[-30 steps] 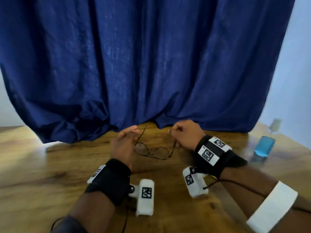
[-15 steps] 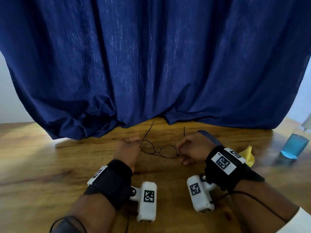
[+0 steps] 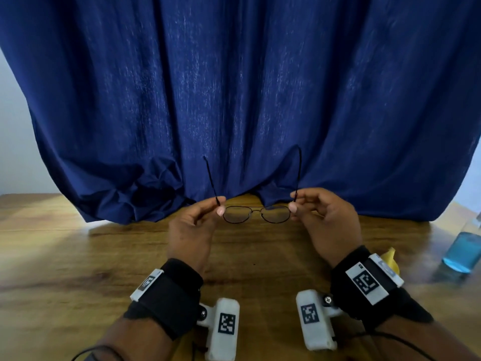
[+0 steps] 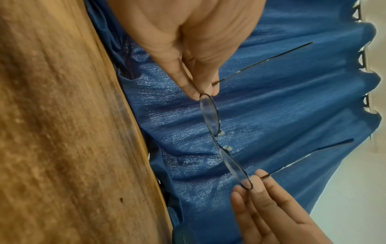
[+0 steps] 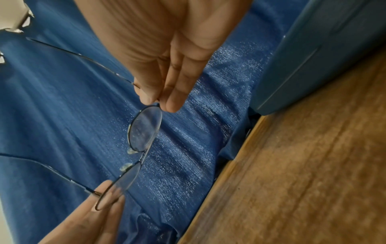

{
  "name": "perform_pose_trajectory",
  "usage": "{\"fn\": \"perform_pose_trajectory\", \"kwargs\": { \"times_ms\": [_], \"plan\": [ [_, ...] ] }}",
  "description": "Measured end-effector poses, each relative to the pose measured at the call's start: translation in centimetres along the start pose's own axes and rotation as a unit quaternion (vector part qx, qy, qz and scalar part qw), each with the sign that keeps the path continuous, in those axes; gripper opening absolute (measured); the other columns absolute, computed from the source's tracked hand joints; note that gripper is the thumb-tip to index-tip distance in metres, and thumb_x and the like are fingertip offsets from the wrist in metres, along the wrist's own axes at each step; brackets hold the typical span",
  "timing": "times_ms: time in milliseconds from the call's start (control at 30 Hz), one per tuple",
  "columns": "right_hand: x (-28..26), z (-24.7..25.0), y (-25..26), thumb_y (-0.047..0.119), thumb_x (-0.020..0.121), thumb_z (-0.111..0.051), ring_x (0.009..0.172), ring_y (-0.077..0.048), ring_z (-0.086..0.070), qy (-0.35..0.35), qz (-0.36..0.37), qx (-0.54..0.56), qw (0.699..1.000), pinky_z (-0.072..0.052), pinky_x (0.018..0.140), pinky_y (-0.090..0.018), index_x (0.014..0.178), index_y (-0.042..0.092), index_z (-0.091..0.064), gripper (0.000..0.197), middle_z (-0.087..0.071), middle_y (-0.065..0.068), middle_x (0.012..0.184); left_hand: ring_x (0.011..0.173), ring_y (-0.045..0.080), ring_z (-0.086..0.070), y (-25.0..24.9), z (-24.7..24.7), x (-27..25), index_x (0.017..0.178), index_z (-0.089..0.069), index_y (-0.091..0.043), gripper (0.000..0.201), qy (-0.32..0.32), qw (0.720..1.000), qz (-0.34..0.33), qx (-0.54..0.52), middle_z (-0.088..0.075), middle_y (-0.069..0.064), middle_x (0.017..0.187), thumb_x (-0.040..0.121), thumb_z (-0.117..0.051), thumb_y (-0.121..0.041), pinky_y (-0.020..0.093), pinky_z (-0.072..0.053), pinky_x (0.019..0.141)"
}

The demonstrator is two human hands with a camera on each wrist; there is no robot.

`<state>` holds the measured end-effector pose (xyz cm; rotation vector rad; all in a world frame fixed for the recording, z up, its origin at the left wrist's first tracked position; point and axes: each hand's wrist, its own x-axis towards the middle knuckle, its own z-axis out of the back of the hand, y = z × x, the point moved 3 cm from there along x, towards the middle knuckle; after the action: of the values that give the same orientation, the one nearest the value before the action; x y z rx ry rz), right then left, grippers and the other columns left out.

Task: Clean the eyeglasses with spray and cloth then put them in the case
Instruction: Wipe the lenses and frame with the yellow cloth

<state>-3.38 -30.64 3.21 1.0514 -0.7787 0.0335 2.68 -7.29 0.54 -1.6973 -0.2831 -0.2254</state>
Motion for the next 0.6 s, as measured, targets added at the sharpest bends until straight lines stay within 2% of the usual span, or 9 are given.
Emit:
{"fn": "perform_pose_trajectory", "kwargs": {
  "times_ms": [167,333,400,500,600],
  "plan": [
    [0.07,0.03,-0.13,0.02,0.085,-0.078,0.083,-0.001,-0.071,-0.006,0.024,-0.019,1.0,-0.053,0.077,-0.01,0.097,0.025,-0.073,0.014,-0.075,0.014,0.09,0.102,0.004,-0.073,-0.54,0.15,-0.19,0.105,-0.078,-0.016,0.02,-0.015,1.0,-0.02,-0.019,-0.08,-0.006,0.103,0.089,-0.073,-0.006,0.022,-0.056,0.092],
    [0.09,0.1,-0.45,0.018,0.084,-0.078,0.087,0.002,-0.07,-0.002,0.043,-0.016,0.999,-0.05,0.078,-0.006,0.096,0.023,-0.072,0.014,-0.075,0.015,0.094,0.098,0.002,-0.074,-0.59,0.02,-0.1,0.103,-0.078,-0.015,0.02,-0.015,0.998,-0.032,-0.043,-0.081,-0.008,0.101,0.088,-0.071,-0.003,0.014,-0.057,0.087],
    [0.1,0.07,-0.45,0.018,0.084,-0.078,0.086,0.001,-0.071,0.002,0.037,-0.003,0.999,-0.051,0.077,-0.007,0.095,0.022,-0.073,0.014,-0.075,0.013,0.093,0.103,0.005,-0.074,-0.42,0.07,-0.01,0.104,-0.077,-0.016,0.022,-0.022,0.997,-0.021,-0.067,-0.08,-0.005,0.104,0.088,-0.072,-0.003,0.019,-0.058,0.089],
    [0.14,-0.08,-0.49,0.017,0.084,-0.078,0.083,-0.002,-0.073,0.018,0.019,0.024,0.999,-0.054,0.076,-0.011,0.094,0.025,-0.072,0.014,-0.077,0.011,0.091,0.107,0.012,-0.074,-0.3,0.16,0.11,0.103,-0.078,-0.015,0.019,-0.03,0.995,0.002,-0.1,-0.08,0.001,0.107,0.086,-0.074,-0.008,0.031,-0.055,0.097],
    [0.11,0.06,-0.48,0.017,0.084,-0.078,0.08,-0.006,-0.074,0.011,-0.001,0.052,0.999,-0.058,0.077,-0.017,0.095,0.024,-0.072,0.014,-0.077,0.008,0.088,0.102,0.01,-0.075,-0.43,0.24,0.12,0.097,-0.078,-0.015,0.016,-0.03,0.994,0.007,-0.105,-0.081,-0.001,0.101,0.083,-0.075,-0.01,0.032,-0.054,0.096]
  ]
}}
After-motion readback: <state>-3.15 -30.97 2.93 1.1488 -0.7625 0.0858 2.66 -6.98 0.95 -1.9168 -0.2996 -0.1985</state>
